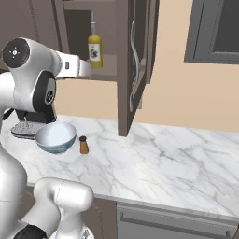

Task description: Retrieve the bottle and the shaker from the cabinet and place them next to the mixing bowl on the counter. Then add garlic from the fridge to the mixing bowl.

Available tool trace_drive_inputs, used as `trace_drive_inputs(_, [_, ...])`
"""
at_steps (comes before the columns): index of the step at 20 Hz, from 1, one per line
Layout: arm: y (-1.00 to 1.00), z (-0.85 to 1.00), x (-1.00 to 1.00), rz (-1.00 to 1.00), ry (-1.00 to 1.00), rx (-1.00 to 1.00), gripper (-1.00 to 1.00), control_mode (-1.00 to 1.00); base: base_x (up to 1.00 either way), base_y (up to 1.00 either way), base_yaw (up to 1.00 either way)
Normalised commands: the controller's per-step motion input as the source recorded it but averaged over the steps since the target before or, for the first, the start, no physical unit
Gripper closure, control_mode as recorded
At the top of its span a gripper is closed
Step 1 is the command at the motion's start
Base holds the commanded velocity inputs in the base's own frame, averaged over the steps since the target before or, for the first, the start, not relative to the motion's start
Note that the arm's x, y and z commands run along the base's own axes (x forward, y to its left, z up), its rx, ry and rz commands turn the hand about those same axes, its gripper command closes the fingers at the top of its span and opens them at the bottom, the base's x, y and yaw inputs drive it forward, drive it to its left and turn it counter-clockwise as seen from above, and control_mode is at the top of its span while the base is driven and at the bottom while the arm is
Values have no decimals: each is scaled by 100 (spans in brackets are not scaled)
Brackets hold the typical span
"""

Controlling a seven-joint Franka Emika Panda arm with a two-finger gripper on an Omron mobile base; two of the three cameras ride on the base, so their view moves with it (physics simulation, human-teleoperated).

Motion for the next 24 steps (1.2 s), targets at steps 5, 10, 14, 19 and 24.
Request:
trace_drive_inputs(5, [-8, 22, 5, 1, 0, 1, -100, -100, 0, 0, 0])
trace_drive_inputs(10, [-20, 0, 22, 5, 0, 0, -100, -100, 0, 0, 0])
trace_drive_inputs(14, [-9, 0, 19, 7, 0, 0, -100, -100, 0, 0, 0])
trace_drive_inputs(19, [0, 0, 48, 1, 0, 0, -100, -100, 0, 0, 0])
trace_drive_inputs(24, [2, 0, 38, 0, 0, 0, -100, -100, 0, 0, 0])
